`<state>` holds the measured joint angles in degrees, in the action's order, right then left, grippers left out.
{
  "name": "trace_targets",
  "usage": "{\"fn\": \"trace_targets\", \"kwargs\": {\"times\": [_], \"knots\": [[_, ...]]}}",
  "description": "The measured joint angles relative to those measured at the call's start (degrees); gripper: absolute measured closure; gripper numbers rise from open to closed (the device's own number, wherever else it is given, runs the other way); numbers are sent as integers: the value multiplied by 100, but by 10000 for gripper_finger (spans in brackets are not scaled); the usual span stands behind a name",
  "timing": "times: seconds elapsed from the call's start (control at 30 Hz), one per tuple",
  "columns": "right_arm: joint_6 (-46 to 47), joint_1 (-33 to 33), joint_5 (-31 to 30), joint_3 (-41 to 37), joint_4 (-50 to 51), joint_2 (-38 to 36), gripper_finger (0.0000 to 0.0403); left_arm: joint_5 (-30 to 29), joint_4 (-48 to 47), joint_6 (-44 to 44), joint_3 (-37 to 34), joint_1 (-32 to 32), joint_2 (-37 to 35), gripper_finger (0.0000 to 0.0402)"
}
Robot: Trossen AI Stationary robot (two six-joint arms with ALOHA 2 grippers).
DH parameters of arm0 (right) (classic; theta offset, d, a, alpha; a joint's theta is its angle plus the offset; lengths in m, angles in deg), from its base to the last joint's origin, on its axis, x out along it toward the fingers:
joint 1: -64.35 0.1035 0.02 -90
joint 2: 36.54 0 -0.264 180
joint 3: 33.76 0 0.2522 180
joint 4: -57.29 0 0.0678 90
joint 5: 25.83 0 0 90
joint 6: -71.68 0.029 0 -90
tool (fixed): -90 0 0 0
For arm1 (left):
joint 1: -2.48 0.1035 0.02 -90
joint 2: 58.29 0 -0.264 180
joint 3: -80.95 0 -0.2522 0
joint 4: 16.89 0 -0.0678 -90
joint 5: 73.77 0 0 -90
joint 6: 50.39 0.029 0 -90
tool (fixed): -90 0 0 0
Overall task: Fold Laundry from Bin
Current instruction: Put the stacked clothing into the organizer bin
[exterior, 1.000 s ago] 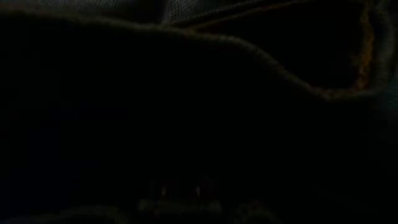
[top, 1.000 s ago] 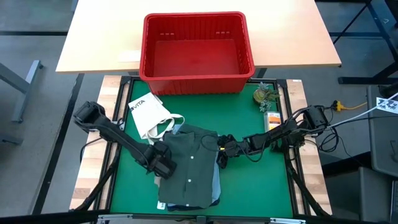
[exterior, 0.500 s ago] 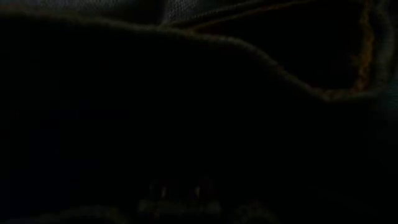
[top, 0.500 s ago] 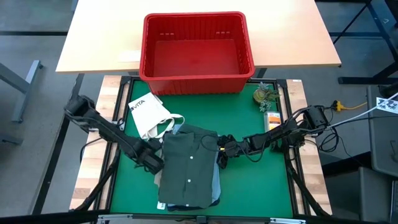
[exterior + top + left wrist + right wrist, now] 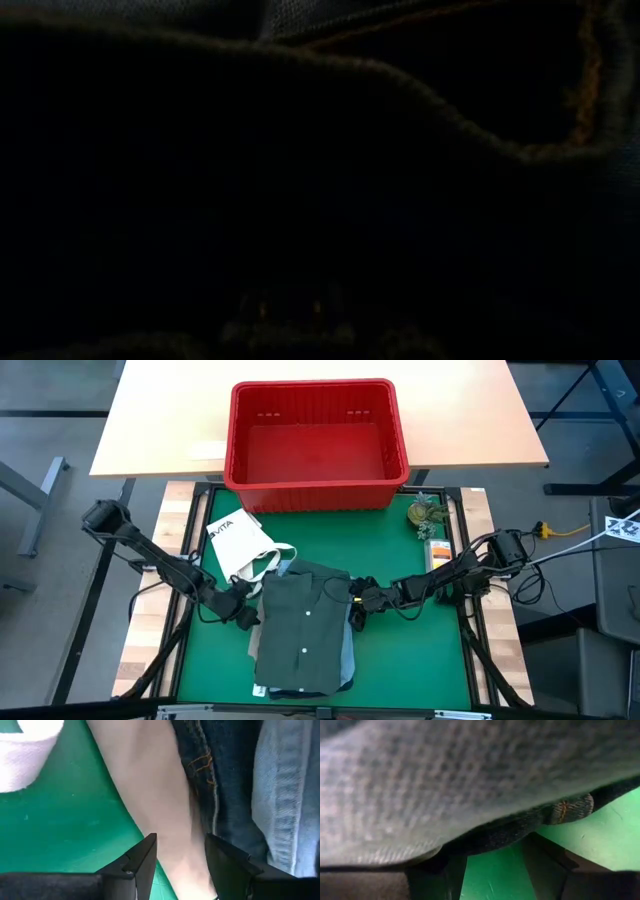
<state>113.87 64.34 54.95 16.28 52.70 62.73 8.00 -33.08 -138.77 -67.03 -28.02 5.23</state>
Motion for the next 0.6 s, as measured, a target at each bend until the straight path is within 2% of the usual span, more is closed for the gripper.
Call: {"fn": "trace_targets", "kwargs": {"times": [0.23,0.4,0.6], "knots": [[253,-2,79,0,-15,0,219,-8,-282,39,0,-2,27,241],[583,-2,346,0,-45,0,219,-308,-329,-215,0,0,168,241],[713,-2,433,21,-108,2,219,-302,40,-456,0,0,576,241]]}}
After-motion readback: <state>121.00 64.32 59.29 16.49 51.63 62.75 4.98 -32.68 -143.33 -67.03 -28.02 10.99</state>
